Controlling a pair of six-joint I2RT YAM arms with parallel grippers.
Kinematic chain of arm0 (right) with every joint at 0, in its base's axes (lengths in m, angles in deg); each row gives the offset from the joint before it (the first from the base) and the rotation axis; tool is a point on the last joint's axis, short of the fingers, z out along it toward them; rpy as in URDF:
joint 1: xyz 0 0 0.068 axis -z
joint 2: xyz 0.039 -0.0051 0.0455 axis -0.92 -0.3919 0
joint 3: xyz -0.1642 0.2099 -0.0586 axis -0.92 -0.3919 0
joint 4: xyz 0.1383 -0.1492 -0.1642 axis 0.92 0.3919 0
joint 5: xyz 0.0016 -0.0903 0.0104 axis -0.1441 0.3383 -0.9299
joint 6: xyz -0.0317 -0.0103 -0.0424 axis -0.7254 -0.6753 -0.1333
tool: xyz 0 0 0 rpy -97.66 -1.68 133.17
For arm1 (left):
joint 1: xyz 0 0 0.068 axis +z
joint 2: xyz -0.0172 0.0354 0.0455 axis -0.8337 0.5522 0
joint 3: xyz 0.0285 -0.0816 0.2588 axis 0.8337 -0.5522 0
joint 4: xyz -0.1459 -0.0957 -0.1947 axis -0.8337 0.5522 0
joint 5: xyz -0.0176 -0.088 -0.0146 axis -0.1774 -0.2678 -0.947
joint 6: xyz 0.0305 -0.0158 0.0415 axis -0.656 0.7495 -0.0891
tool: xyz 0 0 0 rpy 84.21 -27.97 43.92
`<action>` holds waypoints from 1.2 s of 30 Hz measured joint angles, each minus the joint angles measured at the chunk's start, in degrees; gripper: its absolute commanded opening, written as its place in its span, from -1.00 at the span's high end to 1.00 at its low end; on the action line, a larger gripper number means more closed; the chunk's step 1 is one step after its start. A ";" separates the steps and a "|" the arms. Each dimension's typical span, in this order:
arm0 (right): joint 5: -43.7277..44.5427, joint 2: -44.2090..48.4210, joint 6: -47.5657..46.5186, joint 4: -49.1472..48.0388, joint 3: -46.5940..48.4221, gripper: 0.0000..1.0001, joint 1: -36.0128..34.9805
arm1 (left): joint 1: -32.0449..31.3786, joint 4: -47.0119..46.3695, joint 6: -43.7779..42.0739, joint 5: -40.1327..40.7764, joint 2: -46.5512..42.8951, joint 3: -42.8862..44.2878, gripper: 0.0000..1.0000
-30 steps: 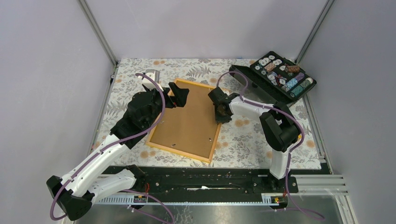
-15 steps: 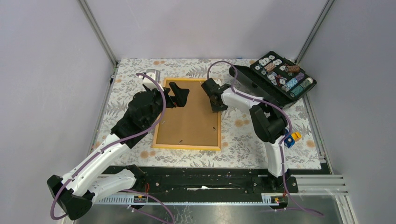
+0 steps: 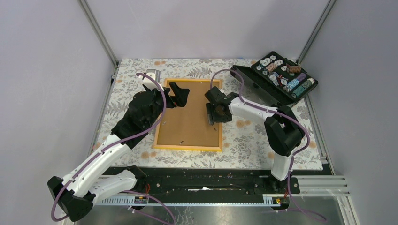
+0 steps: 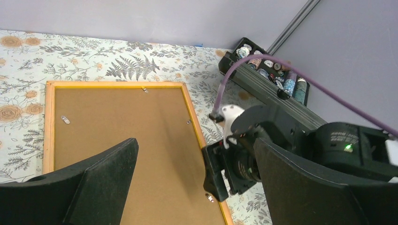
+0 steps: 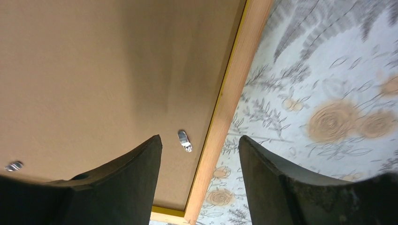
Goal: Put the photo into the frame
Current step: Install the photo frame at the center of the board.
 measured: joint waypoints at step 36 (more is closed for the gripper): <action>-3.23 -2.82 6.45 -1.88 -4.44 0.97 -0.90 | 0.00 0.00 0.13 -0.02 0.00 0.00 -0.97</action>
